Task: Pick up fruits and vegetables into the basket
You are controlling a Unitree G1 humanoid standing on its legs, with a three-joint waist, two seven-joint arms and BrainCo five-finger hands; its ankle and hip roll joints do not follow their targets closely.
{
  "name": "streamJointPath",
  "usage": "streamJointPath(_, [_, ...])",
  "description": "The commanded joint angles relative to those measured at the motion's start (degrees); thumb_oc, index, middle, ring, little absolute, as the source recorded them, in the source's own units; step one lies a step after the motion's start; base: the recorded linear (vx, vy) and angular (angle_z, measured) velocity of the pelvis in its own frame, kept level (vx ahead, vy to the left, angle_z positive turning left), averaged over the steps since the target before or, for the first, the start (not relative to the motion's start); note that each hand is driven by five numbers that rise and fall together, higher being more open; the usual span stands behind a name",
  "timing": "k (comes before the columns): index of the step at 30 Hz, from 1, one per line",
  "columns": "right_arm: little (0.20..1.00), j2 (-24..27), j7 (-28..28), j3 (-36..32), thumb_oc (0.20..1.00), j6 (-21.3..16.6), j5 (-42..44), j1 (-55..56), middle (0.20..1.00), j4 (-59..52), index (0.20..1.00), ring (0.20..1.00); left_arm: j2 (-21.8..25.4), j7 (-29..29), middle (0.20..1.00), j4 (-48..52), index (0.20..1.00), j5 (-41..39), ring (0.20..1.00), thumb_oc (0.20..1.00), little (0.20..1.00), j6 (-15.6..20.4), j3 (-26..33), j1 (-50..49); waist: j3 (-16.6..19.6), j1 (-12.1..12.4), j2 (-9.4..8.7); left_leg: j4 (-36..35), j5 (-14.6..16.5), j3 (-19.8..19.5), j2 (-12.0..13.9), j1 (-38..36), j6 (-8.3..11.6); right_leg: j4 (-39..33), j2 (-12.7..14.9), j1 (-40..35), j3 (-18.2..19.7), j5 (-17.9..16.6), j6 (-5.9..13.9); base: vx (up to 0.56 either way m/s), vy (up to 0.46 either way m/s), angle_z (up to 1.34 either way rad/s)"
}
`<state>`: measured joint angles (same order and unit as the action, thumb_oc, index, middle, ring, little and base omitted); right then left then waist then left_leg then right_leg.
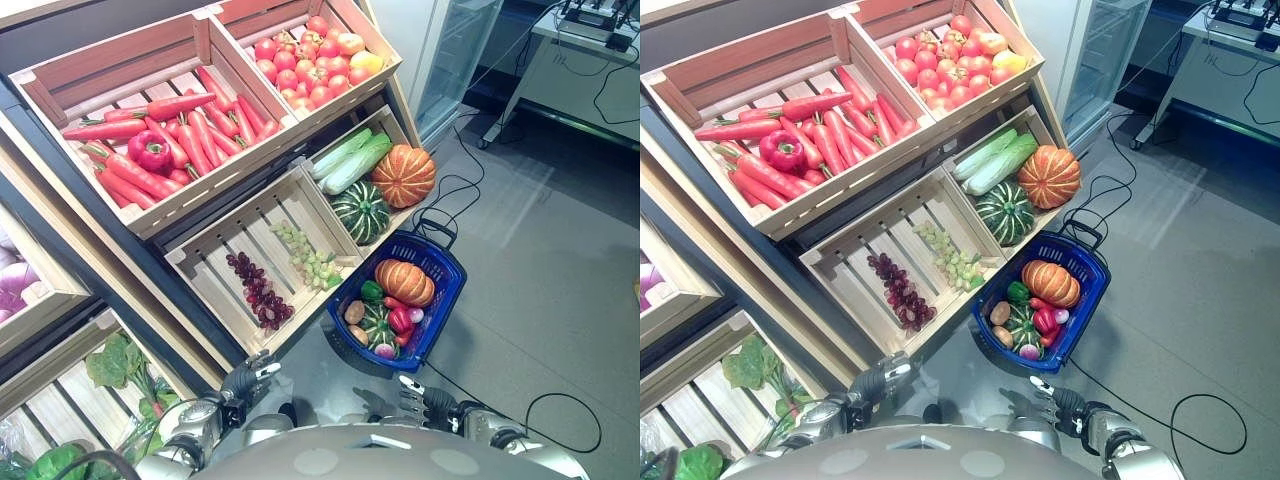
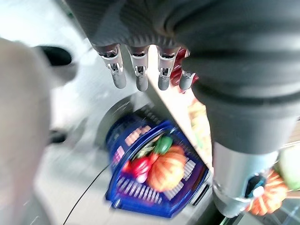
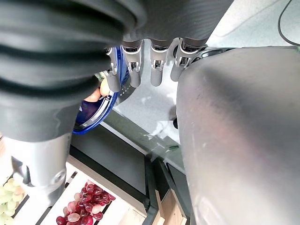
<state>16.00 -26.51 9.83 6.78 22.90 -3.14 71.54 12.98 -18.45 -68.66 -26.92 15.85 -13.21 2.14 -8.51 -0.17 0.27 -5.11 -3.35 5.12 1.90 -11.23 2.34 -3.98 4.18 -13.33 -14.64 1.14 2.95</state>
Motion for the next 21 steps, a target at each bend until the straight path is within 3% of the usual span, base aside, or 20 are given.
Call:
streamJointPath(1, [1.000,-1.2,1.6,1.9,1.000,-3.9,-1.7,-2.8,1.000,2.3,1.000,1.000,-0.9,5.9,1.000,0.5,1.000,0.9,1.000,1.000,1.000,6.2,1.5,5.3,-2.1,0.4,-0.69,3.1,7.8,1.8,-3.9,-1.3,-2.88,3.9,-0.8,2.4,2.8,1.6,0.84,0.00,0.000,0.00])
streamJointPath(3, [1.000,-0.9,3.0,1.6,1.000,-5.9,-1.6,-3.0,1.000,1.6,1.000,1.000,-0.6,6.7,1.000,1.8,1.000,0.6,1.000,1.000,1.000,7.4,2.1,5.4,-2.3,0.5,-0.62,3.2,7.7,1.5,-4.0,-1.3,-2.79,3.9,-0.8,2.3,2.7,1.5,0.84,0.00,0.000,0.00])
streamJointPath(4, [1.000,-0.7,3.3,1.4,1.000,-6.8,-1.0,-3.1,1.000,0.9,1.000,1.000,-0.3,5.9,1.000,3.2,1.000,3.4,1.000,1.000,1.000,27.8,2.4,5.4,-2.5,0.5,-0.55,3.2,7.7,1.4,-4.0,-1.3,-2.70,3.9,-0.7,2.4,2.7,1.5,0.92,0.00,0.000,0.00])
streamJointPath(6, [1.000,-0.7,3.7,1.1,1.000,-9.7,-0.2,-2.8,1.000,-0.2,1.000,1.000,1.3,7.8,1.000,8.4,1.000,3.2,1.000,1.000,1.000,27.4,1.1,5.0,-2.8,1.1,-1.05,3.4,8.0,1.6,-3.8,-0.7,-2.85,4.3,-0.6,3.0,2.7,1.6,0.82,-0.03,-0.086,0.01])
streamJointPath(9, [1.000,-0.9,4.2,1.1,1.000,-13.5,1.1,-2.6,1.000,-1.6,1.000,1.000,1.7,9.4,1.000,9.7,1.000,5.3,1.000,1.000,1.000,30.5,0.6,3.9,-3.6,1.8,-1.53,3.7,7.9,1.5,-3.7,-0.1,-2.95,4.7,-0.6,3.5,2.2,1.5,0.78,-0.02,-0.096,0.03])
streamJointPath(11, [1.000,-1.2,5.3,1.2,1.000,-16.6,2.4,-2.1,1.000,-3.7,1.000,1.000,1.6,10.3,1.000,10.9,1.000,7.1,1.000,1.000,1.000,26.9,-0.1,2.4,-4.3,2.1,-1.74,4.0,7.8,1.5,-3.5,0.3,-2.95,5.1,-0.5,3.7,1.7,1.5,0.70,0.03,-0.088,0.03])
streamJointPath(14, [1.000,-1.0,7.0,1.0,1.000,-18.5,2.9,-1.3,1.000,-7.9,1.000,1.000,1.8,13.0,1.000,14.2,1.000,10.8,1.000,1.000,1.000,27.6,-0.7,0.2,-5.0,2.1,-1.53,4.1,7.5,1.6,-3.2,0.8,-2.82,6.0,-0.2,4.5,0.9,1.7,0.67,0.01,-0.025,0.06])
streamJointPath(16, [1.000,-0.4,8.8,1.1,1.000,-18.7,2.6,-0.4,1.000,-13.2,1.000,1.000,2.9,16.6,1.000,18.6,1.000,14.9,1.000,1.000,1.000,28.2,-1.0,-1.5,-5.6,1.8,-1.14,4.2,7.3,1.7,-3.0,1.5,-2.71,7.1,0.0,5.5,0.4,2.1,0.66,0.01,-0.001,0.05])
streamJointPath(18, [1.000,0.8,11.1,1.6,1.000,-18.1,2.4,0.7,1.000,-20.8,1.000,1.000,5.5,26.9,1.000,24.7,1.000,24.8,1.000,1.000,1.000,28.1,-1.5,-1.6,-6.5,1.2,-0.53,5.2,7.2,1.7,-2.7,3.3,-2.65,9.1,0.2,7.9,0.3,2.8,0.34,-0.03,0.014,0.02])
streamJointPath(21, [1.000,2.9,13.2,2.5,1.000,-18.5,1.9,0.7,1.000,-28.0,1.000,1.000,8.9,34.8,1.000,29.7,1.000,33.5,1.000,1.000,1.000,26.9,-1.9,1.0,-8.4,0.0,0.34,7.3,7.1,1.6,-2.7,6.9,-2.55,12.4,0.4,12.3,0.4,3.8,-0.33,-0.13,0.048,-0.01])
